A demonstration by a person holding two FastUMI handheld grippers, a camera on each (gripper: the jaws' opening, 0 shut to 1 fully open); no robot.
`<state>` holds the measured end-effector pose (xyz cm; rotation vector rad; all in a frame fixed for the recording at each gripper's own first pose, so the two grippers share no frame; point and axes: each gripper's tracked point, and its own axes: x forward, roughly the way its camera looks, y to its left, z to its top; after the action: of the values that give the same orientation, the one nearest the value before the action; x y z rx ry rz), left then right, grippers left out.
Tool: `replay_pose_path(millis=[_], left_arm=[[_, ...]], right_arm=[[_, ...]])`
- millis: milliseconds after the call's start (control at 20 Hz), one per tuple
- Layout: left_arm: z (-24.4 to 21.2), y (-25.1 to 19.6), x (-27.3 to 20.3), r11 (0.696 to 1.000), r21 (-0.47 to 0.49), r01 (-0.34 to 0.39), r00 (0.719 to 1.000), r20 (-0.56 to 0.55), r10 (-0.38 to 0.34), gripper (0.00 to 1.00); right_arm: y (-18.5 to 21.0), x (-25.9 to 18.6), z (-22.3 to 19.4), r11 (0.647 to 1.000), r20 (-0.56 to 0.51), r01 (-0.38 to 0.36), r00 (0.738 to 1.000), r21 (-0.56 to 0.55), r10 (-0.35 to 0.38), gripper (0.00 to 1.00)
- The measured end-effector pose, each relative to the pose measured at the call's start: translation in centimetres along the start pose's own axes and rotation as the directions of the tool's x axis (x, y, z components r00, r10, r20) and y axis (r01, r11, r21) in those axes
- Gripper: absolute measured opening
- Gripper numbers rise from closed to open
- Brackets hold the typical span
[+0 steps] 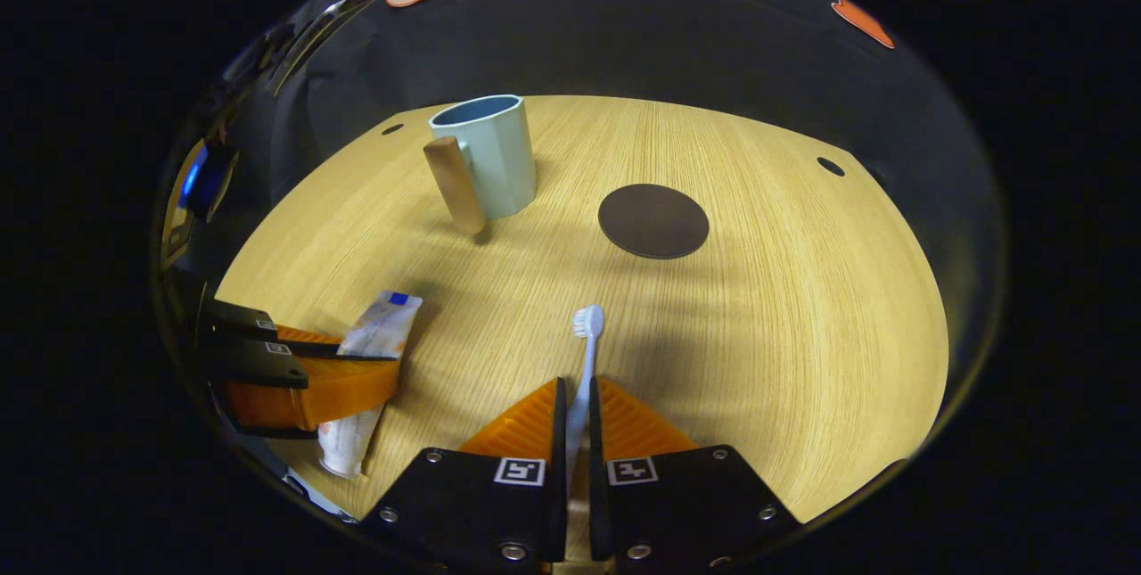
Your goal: Put the toothbrush and toothpaste on the desktop into the cup, then pick up the cup and place it on the coaster on the desktop.
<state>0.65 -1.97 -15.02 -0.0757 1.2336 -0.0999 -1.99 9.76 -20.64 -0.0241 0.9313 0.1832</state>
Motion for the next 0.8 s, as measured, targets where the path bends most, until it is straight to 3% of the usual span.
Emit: replay_pose_path(millis=[50, 100, 250, 550, 800], left_arm=[[-0.1, 0.1, 0.0, 1.0, -0.011, 0.008, 1.0, -0.021, -0.008, 0.19], [0.1, 0.1, -0.1, 1.0, -0.018, 0.013, 1.0, -0.004, -0.014, 0.13], [0.3, -0.3, -0.3, 0.998, -0.039, 0.057, 0.998, 0.017, -0.056, 0.1], [2.7, -0.5, -2.8, 0.997, 0.009, 0.08, 0.98, 0.184, -0.08, 0.1], [5.3, -0.8, -5.5, 0.995, 0.06, 0.078, 0.927, 0.363, -0.095, 0.09]], right_arm=[[0.0, 0.1, 0.0, 1.0, 0.007, -0.011, 1.0, 0.017, 0.011, 0.09], [0.0, 0.0, 0.1, 0.999, 0.015, -0.023, 1.0, 0.031, 0.022, 0.05], [-0.3, -0.3, 0.4, 0.996, 0.042, -0.054, 0.998, 0.066, 0.051, 0.04], [-0.9, -3.1, 3.8, 0.988, 0.174, -0.109, 0.981, 0.112, 0.089, 0.03], [-2.0, -7.0, 7.7, 0.988, 0.323, -0.119, 0.943, 0.093, 0.083, 0.03]])
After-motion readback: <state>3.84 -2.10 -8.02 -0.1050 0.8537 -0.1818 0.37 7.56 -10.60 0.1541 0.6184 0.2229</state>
